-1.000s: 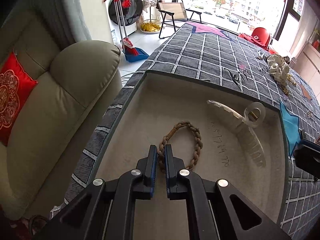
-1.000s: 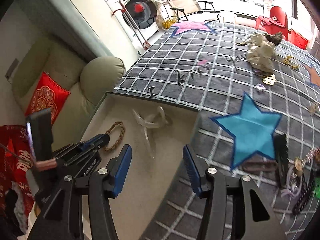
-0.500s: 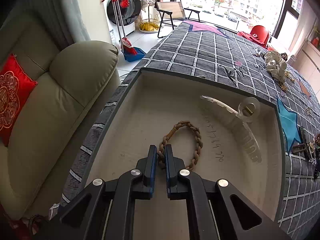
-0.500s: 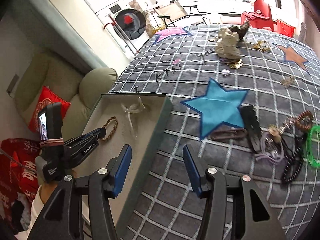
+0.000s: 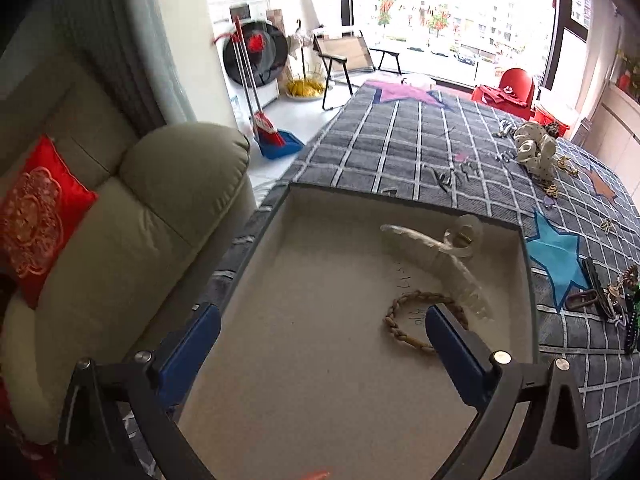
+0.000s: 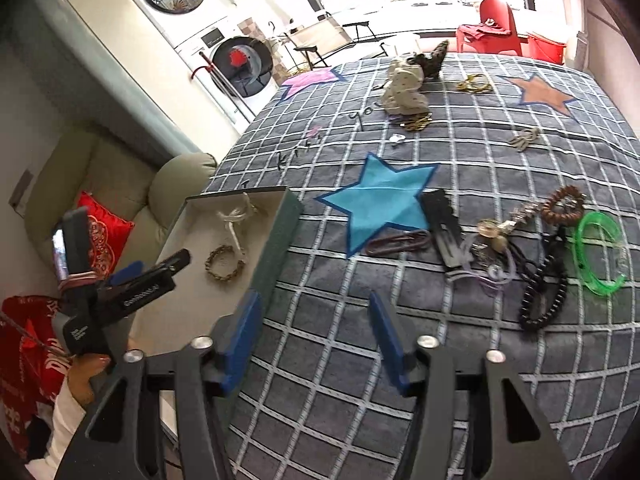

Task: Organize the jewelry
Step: 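Move both tools back over the jewelry pile on the bed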

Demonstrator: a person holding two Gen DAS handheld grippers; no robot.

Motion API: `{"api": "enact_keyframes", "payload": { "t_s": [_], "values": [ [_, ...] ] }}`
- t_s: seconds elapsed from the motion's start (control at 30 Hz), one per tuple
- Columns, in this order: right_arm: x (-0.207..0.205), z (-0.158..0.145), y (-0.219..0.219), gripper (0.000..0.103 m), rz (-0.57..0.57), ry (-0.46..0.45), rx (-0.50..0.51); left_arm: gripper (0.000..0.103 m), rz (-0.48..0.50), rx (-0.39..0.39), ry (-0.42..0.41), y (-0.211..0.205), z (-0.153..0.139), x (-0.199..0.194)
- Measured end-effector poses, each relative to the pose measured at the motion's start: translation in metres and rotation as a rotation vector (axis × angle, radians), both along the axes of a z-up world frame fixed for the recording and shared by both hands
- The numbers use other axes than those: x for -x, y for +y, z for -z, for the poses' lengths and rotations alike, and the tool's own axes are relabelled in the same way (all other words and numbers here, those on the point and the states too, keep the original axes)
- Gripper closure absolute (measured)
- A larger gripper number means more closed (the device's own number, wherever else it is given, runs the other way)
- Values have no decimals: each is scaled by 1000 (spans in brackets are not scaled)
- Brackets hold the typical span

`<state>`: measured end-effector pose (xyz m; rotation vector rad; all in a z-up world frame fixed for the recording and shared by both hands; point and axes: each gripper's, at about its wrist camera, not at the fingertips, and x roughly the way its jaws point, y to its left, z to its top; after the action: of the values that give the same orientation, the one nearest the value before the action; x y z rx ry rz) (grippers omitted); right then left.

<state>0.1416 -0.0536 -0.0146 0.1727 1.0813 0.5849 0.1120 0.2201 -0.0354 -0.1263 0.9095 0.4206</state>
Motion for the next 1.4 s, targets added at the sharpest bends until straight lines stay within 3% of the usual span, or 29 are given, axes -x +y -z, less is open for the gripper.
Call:
{"api": "enact_keyframes", "payload": {
  "t_s": [0.17, 0.23, 0.5, 0.6, 0.7, 1.0, 1.4],
  "values": [
    [9, 0, -21, 31, 23, -16, 15, 0, 15, -8, -20, -14, -14, 10],
    [12, 1, -30, 19, 34, -22, 22, 0, 41, 30, -26, -21, -19, 13],
    [21, 7, -84, 18, 128, -18, 24, 0, 149, 75, -66, -73, -38, 22],
    [22, 10, -108, 10, 172, -16, 27, 0, 191, 90, -83, -93, -44, 21],
    [22, 12, -129, 10, 210, -14, 28, 0, 245, 101, -88, -118, -47, 19],
    [20, 26, -173, 10, 296, 9, 75, 0, 340, 164, -30, -175, -32, 0],
    [-9, 43, -206, 10, 359, 17, 169, 0, 369, 270, 54, -210, 3, -34]
  ]
}}
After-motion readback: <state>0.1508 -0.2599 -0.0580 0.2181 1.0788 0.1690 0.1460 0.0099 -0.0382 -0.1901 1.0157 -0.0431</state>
